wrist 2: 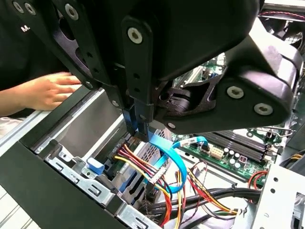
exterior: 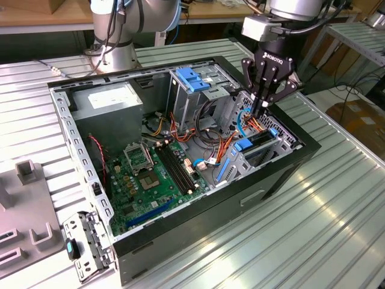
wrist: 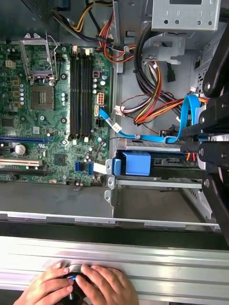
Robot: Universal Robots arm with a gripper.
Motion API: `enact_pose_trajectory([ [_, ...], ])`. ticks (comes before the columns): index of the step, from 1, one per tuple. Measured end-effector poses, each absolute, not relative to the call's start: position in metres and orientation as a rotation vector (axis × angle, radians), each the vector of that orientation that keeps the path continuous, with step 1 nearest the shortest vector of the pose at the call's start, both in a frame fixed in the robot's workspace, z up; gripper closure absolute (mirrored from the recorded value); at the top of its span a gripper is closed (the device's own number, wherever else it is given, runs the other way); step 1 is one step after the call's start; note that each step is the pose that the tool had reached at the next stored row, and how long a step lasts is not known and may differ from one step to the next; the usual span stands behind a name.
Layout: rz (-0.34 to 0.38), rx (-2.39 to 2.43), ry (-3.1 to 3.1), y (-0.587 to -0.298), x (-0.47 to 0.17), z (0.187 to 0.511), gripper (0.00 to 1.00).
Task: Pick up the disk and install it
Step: 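Insert the second disk wire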
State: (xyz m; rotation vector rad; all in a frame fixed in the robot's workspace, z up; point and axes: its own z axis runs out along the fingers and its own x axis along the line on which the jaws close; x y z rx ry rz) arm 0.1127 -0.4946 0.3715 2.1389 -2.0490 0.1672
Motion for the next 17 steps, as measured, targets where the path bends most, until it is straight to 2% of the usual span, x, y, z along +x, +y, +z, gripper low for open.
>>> enact_pose_trajectory([
  [5,0.145,2.162,-2.068,-0.508,0.108,0.369,0.84],
  [17,0.134,2.171,-2.074,-0.511,0.100,0.368,0.84],
])
